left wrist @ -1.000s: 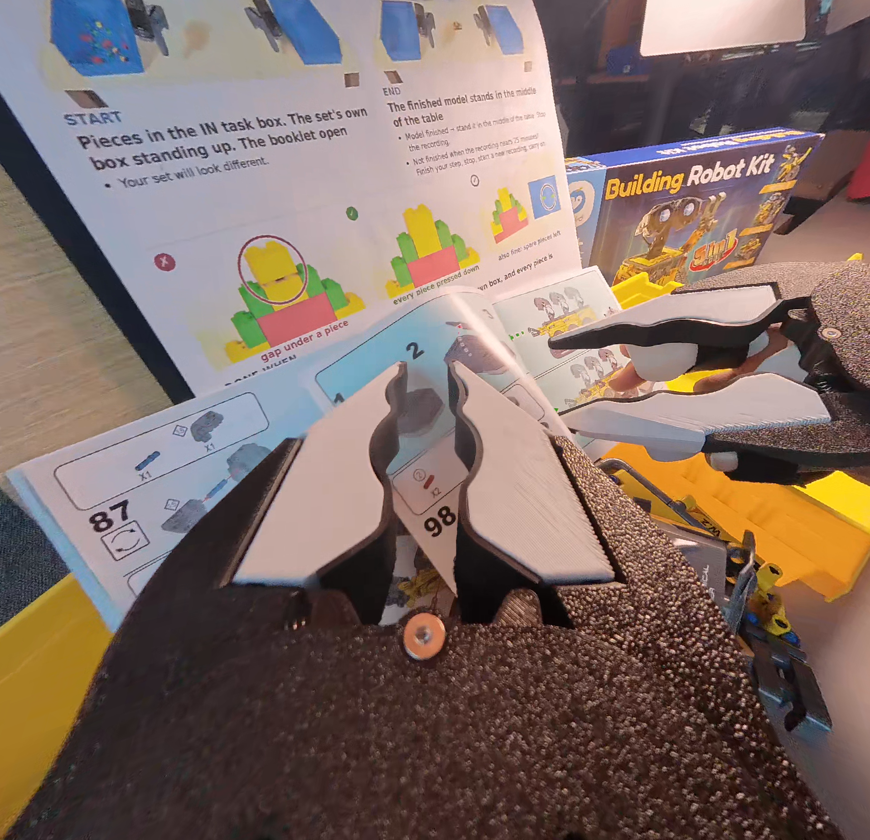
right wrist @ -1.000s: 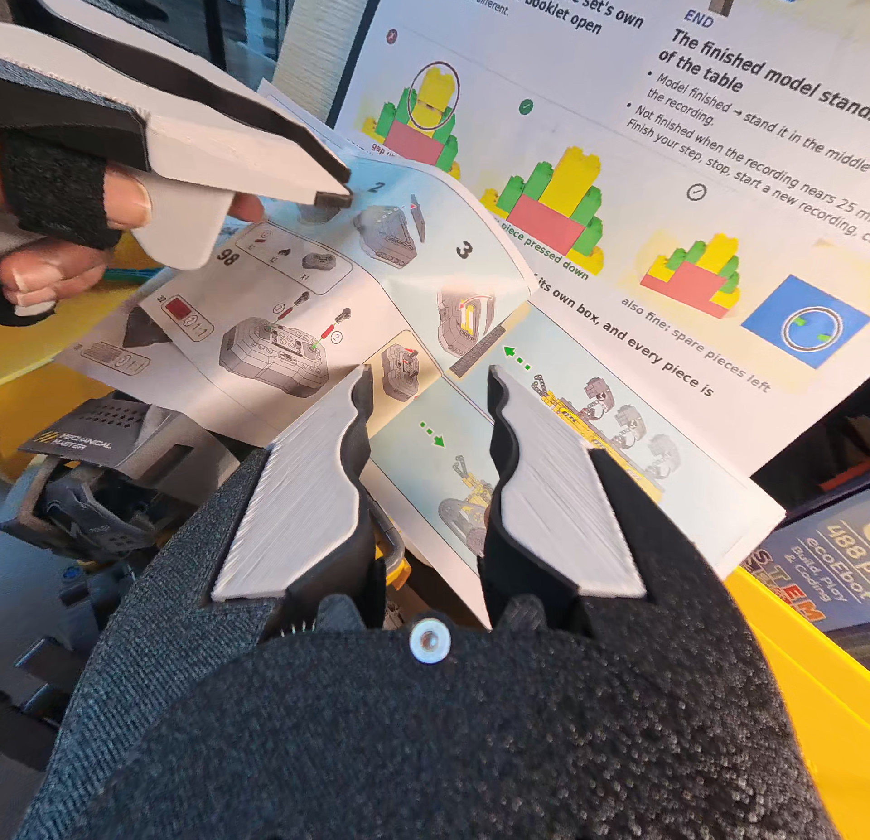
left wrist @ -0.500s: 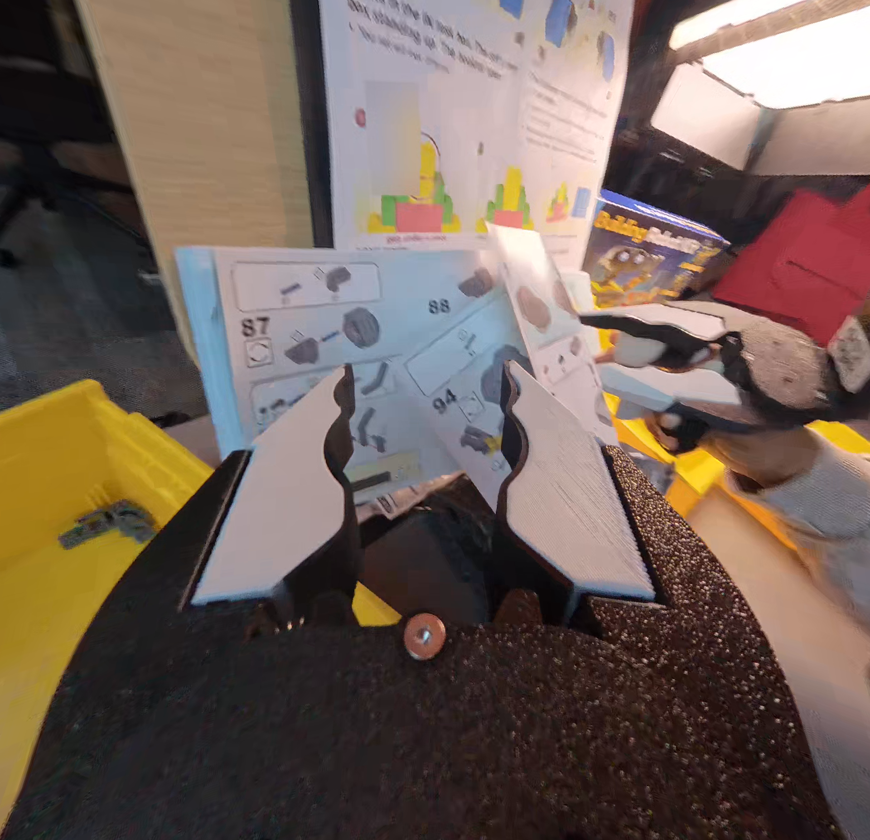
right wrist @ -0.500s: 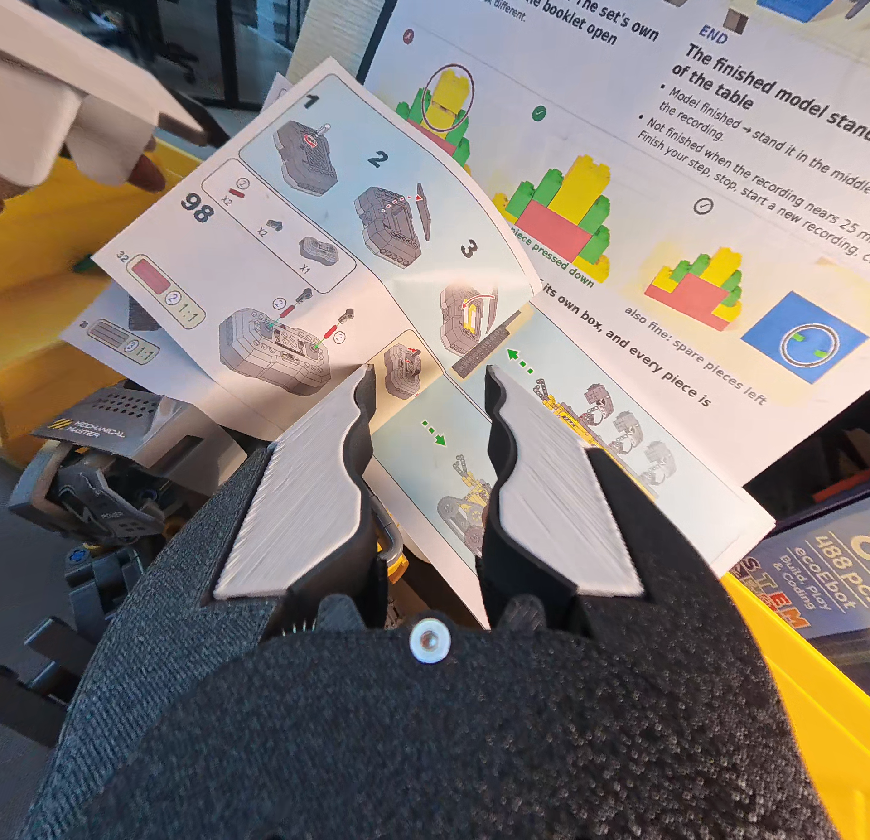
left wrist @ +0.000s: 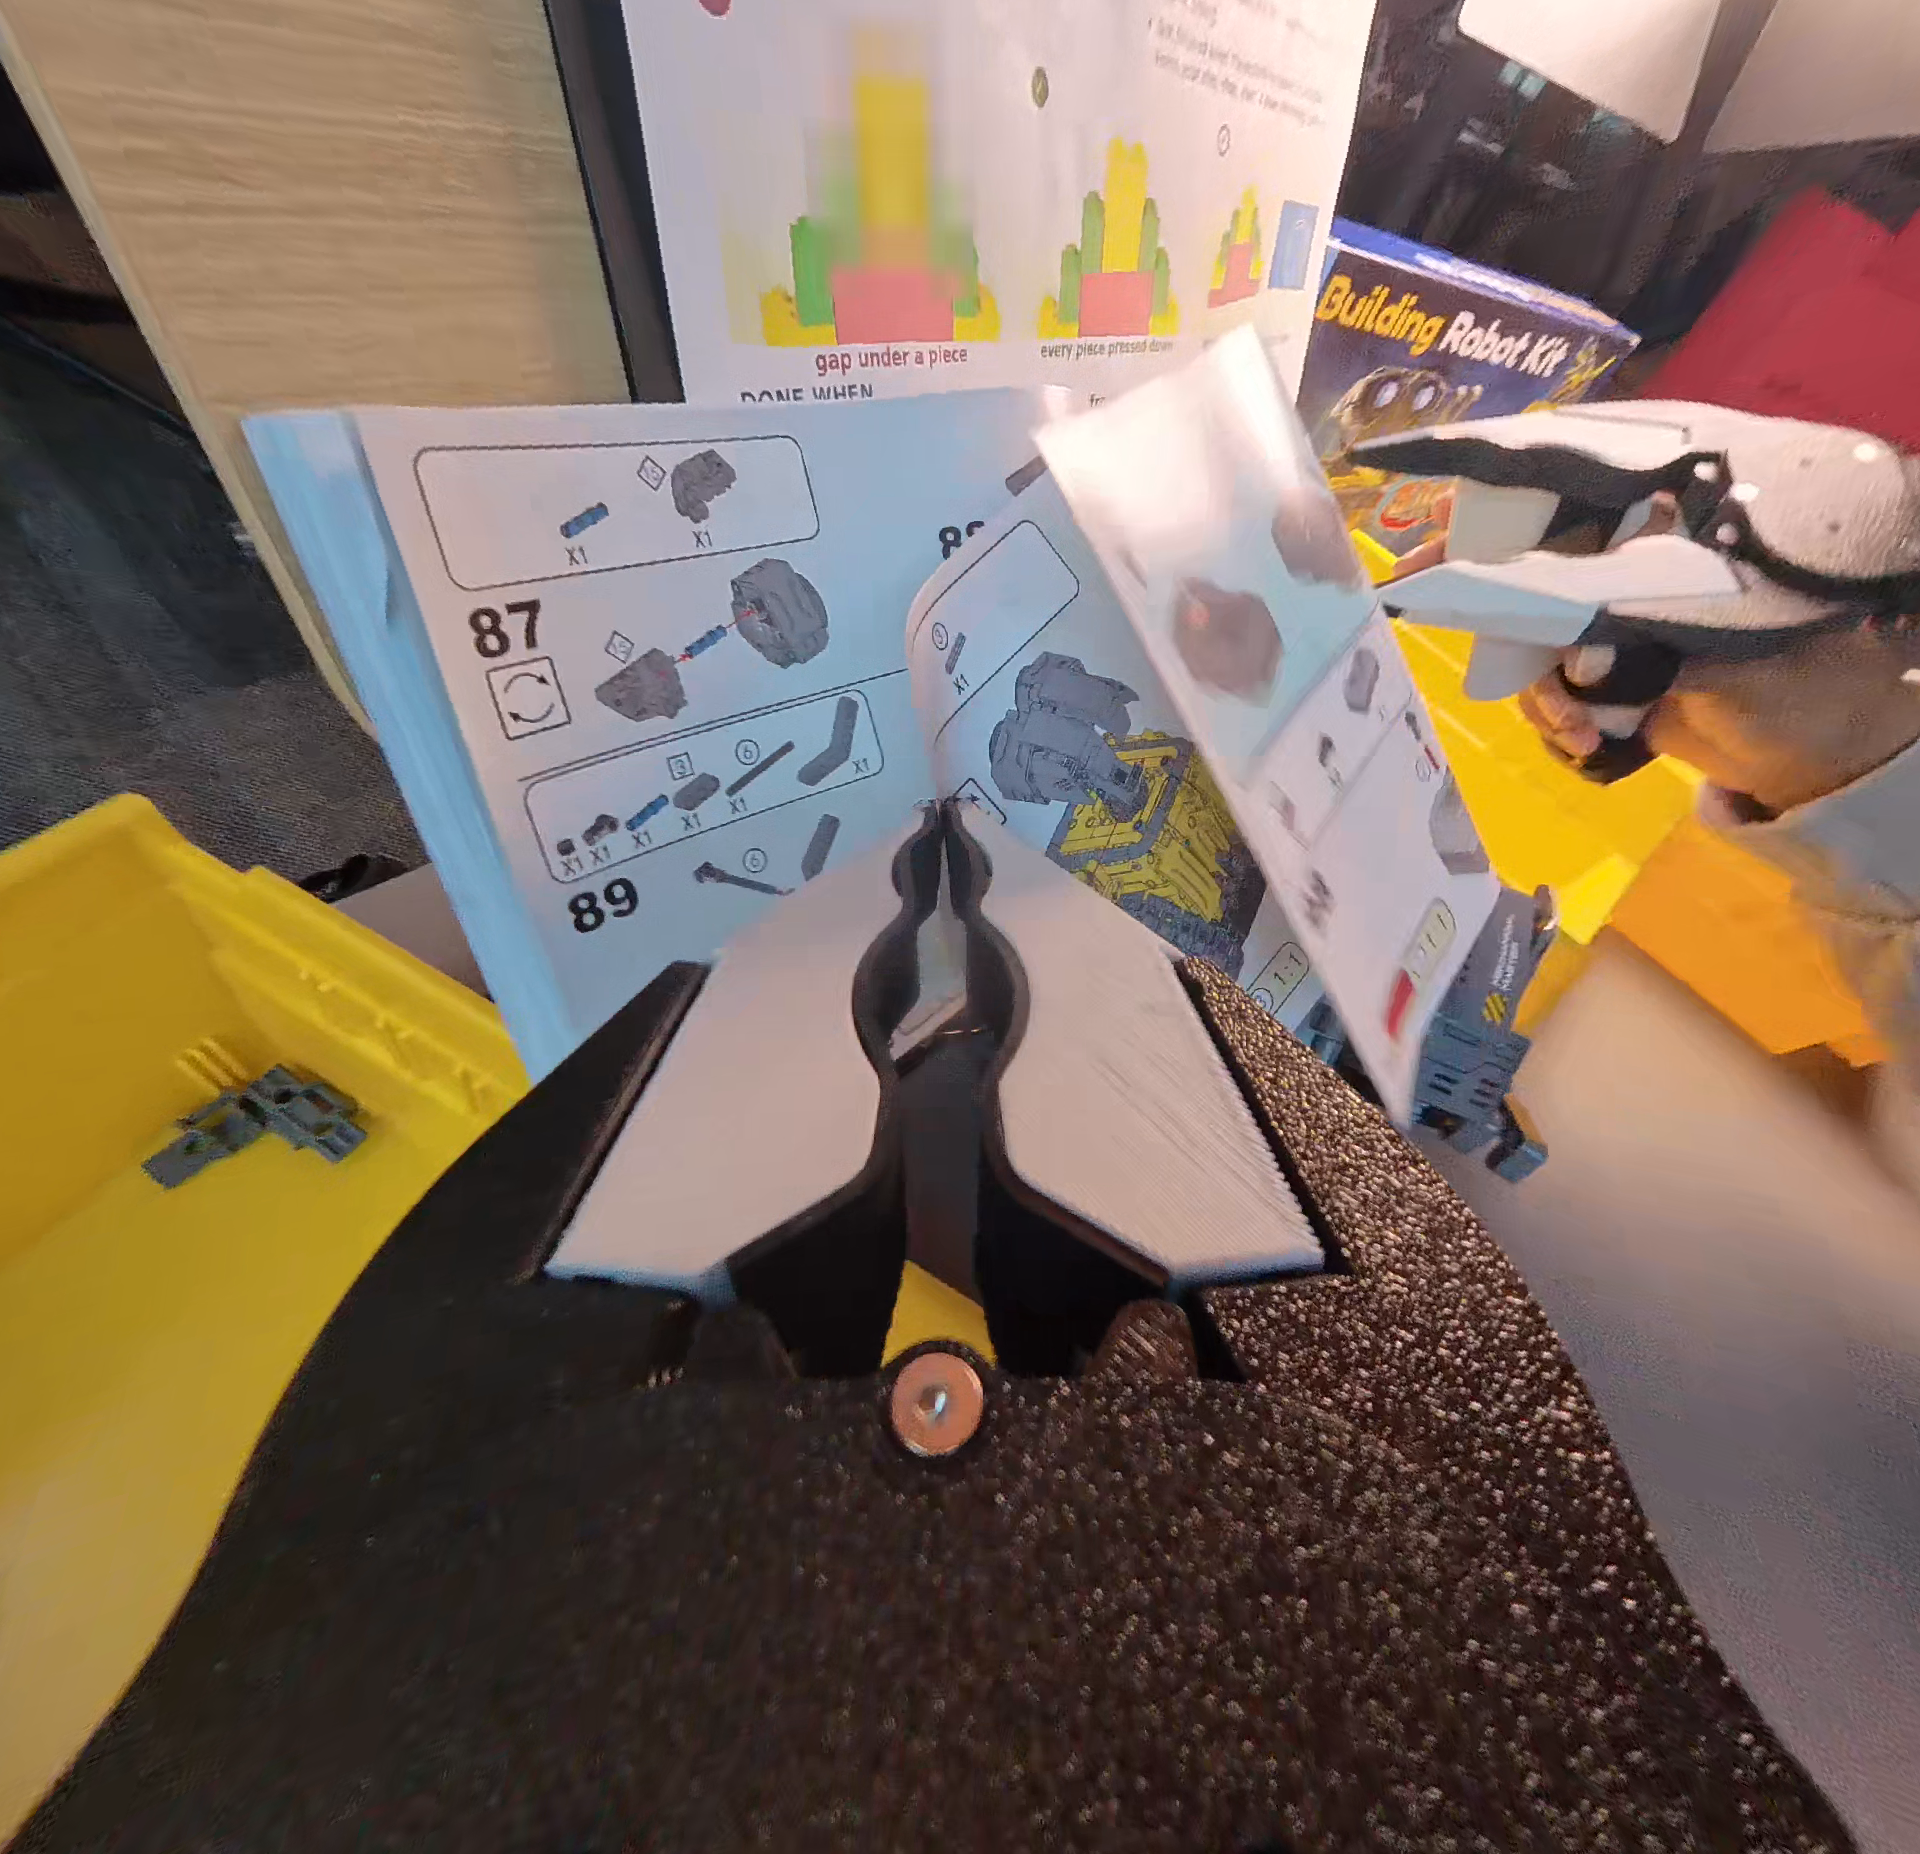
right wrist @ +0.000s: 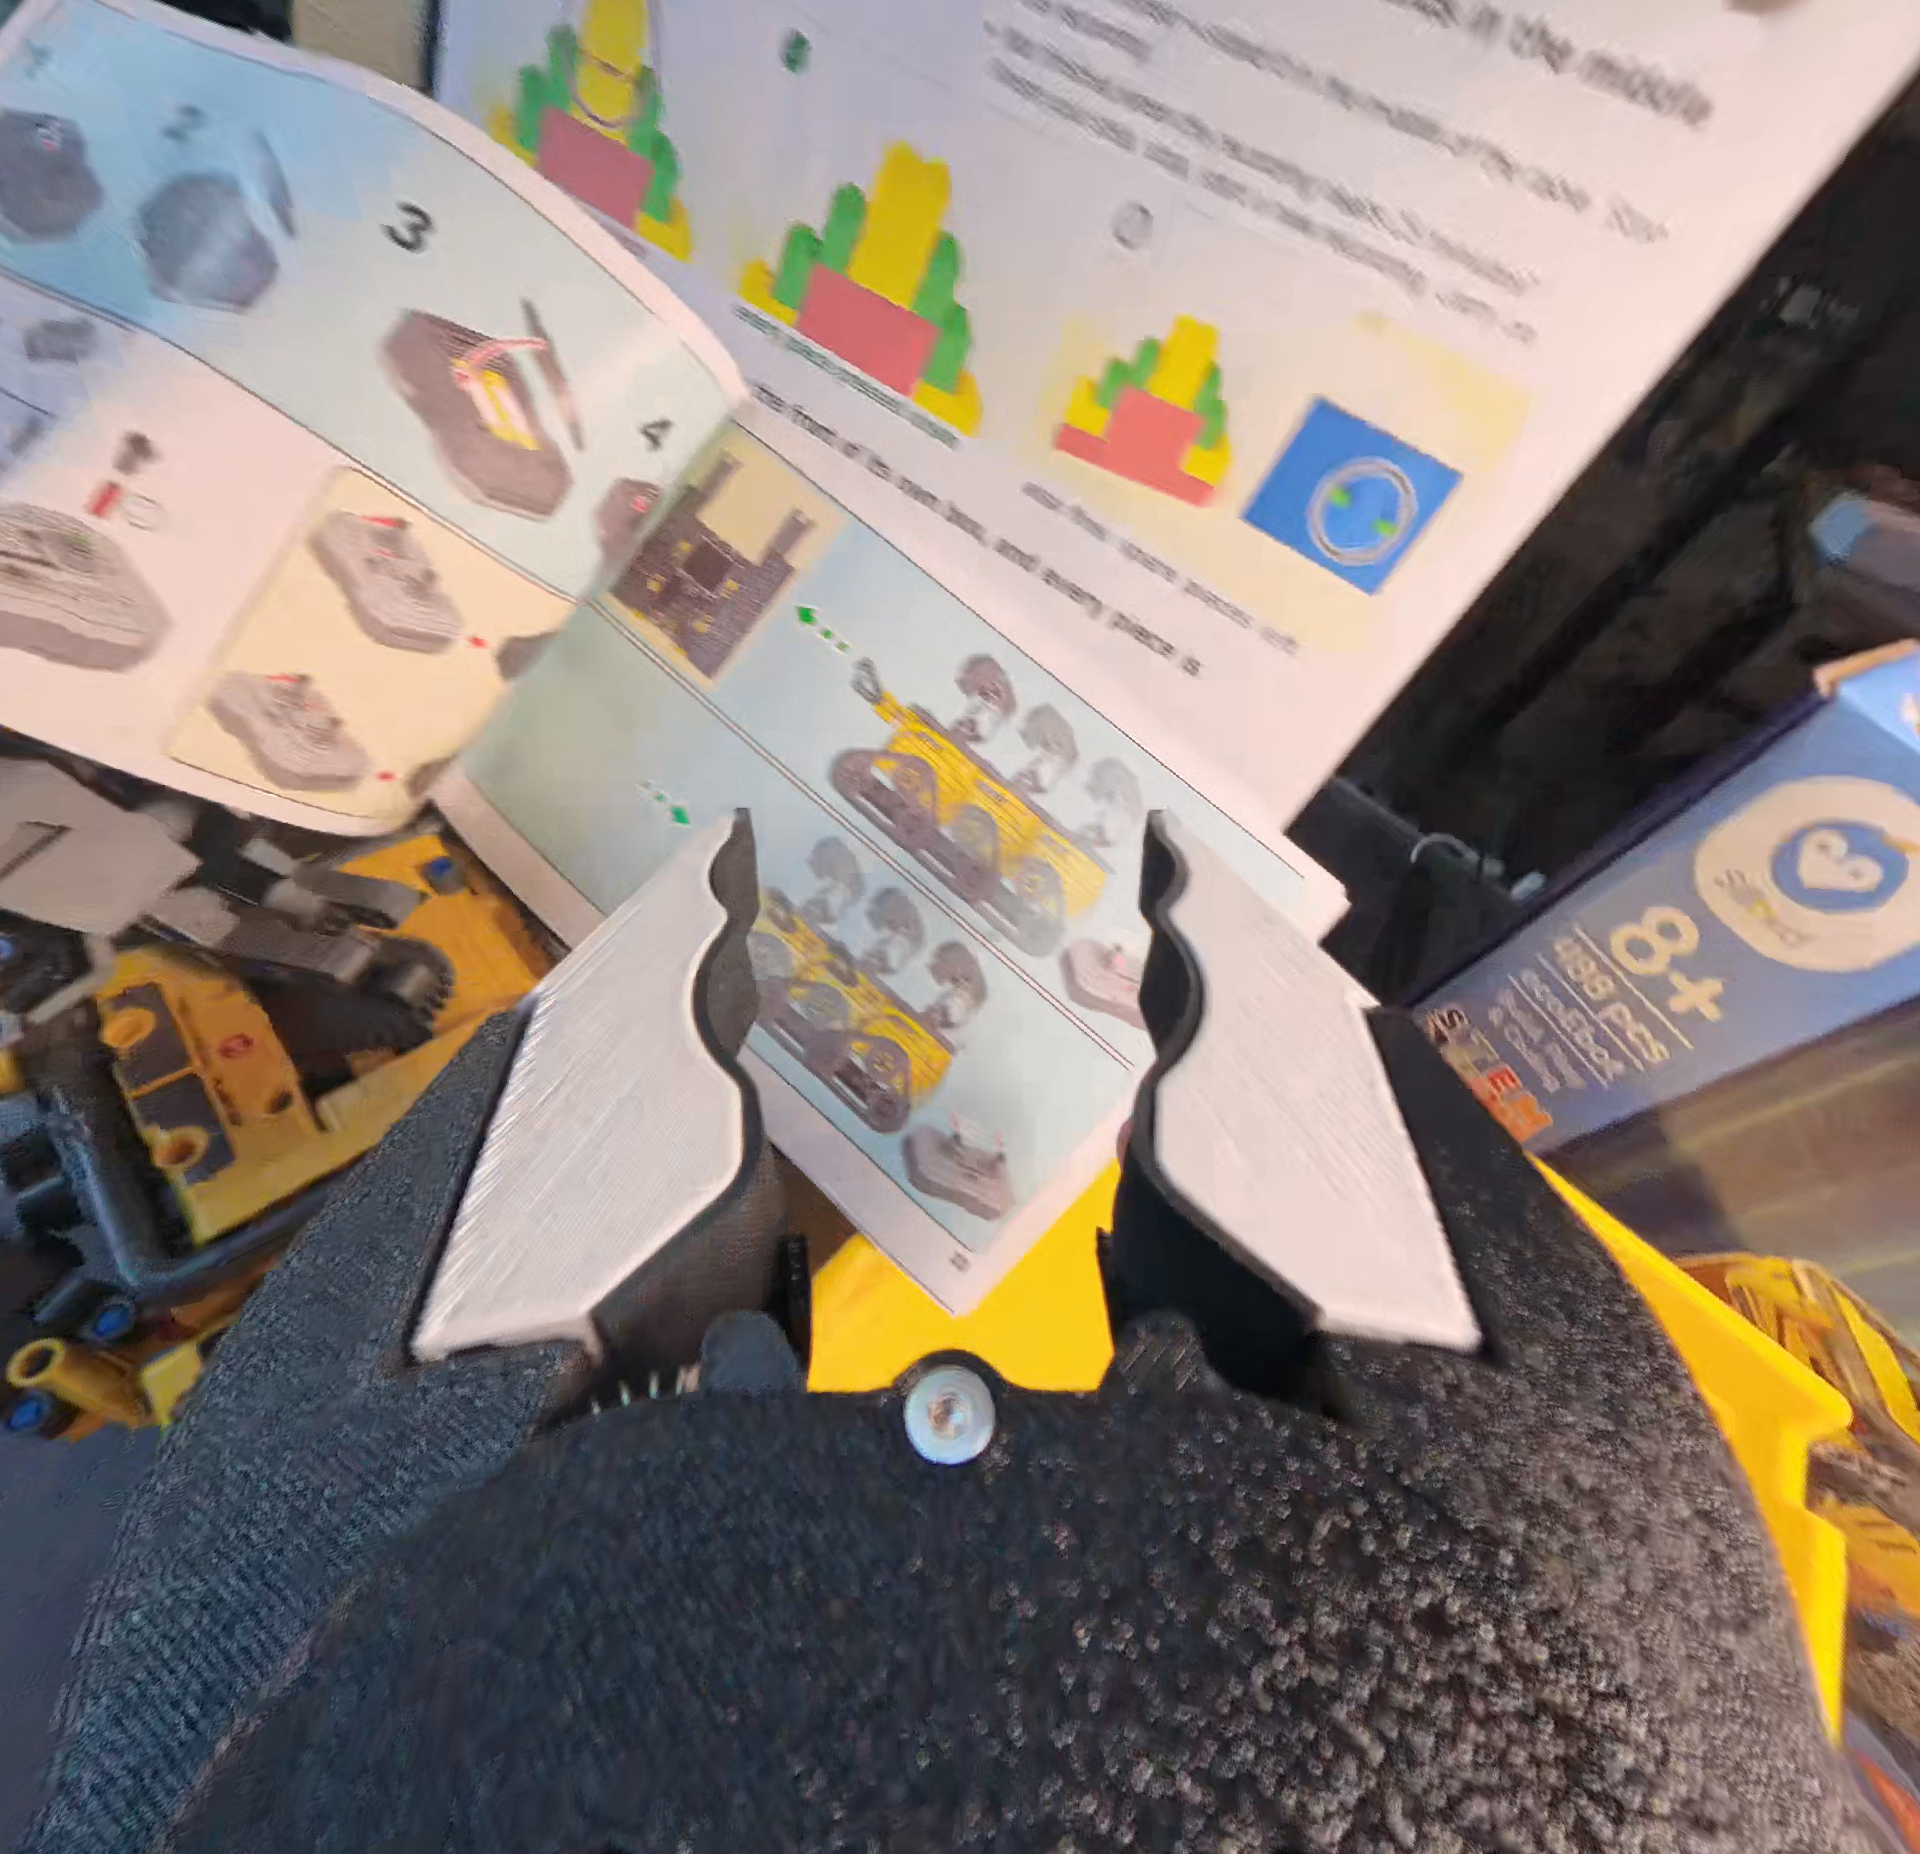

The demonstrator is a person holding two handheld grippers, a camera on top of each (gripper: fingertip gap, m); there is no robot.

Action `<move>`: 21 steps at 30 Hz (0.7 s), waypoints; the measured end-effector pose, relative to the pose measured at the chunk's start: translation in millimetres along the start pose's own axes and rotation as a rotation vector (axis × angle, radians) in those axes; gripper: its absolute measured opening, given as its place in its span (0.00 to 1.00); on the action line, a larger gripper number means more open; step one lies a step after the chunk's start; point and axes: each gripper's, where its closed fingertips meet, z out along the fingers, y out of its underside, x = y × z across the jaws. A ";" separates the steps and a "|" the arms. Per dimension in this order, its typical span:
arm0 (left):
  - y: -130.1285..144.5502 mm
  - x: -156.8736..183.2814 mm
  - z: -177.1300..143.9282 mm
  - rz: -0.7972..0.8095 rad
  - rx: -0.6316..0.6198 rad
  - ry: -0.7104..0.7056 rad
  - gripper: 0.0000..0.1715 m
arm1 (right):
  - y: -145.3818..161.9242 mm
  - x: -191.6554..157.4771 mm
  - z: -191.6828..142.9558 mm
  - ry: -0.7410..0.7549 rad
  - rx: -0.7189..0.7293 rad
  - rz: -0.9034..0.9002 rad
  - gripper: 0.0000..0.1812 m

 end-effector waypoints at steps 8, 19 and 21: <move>-10.4 2.2 2.9 0.219 -0.017 -0.110 0.00 | 55.2 28.8 11.9 -0.247 -0.223 0.297 0.32; -29.0 -4.2 -18.5 0.360 0.064 -0.221 0.00 | -30.0 44.3 -35.7 -0.216 0.126 0.062 0.01; -36.0 -7.1 -25.5 0.354 0.100 -0.237 0.00 | -51.9 44.6 -41.9 -0.201 0.190 0.029 0.01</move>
